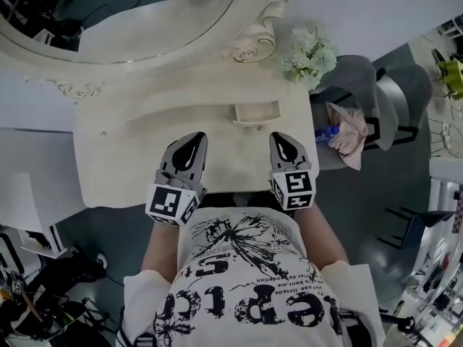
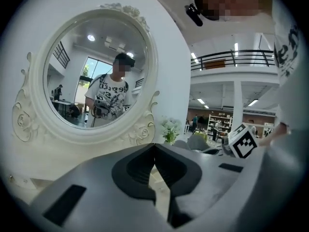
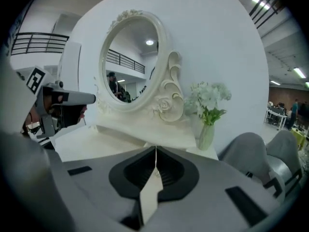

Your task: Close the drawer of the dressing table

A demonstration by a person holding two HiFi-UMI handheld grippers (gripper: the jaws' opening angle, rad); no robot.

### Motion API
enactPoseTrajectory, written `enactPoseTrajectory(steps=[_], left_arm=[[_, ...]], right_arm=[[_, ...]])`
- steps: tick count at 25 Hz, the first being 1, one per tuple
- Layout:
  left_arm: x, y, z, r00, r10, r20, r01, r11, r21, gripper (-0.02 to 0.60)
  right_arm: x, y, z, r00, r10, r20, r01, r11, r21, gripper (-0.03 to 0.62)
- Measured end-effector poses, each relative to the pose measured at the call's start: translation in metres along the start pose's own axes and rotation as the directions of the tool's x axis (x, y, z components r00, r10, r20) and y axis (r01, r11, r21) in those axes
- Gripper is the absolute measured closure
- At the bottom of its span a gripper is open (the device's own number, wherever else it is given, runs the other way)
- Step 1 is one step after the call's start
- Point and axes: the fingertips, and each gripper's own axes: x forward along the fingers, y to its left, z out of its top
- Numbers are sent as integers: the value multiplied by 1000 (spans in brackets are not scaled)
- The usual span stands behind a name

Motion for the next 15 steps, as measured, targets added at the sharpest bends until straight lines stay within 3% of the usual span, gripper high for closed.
enactPoseTrajectory(steps=[6,9,15], left_arm=[[16,13,-25,999,-36,-28,36,999,-1,563],[22,21,-42,998,-31,-55,30,999,-18,563],[29,22,-67,994,-58,-96,53,997,-57,563]], right_arm=[[37,6,-53,989,11,-148,-6,999,38,571],[54,7,-76,980,22,-200,-10,998,61,480],[77,-2,-96,973,14,-228,10,995,103,468]])
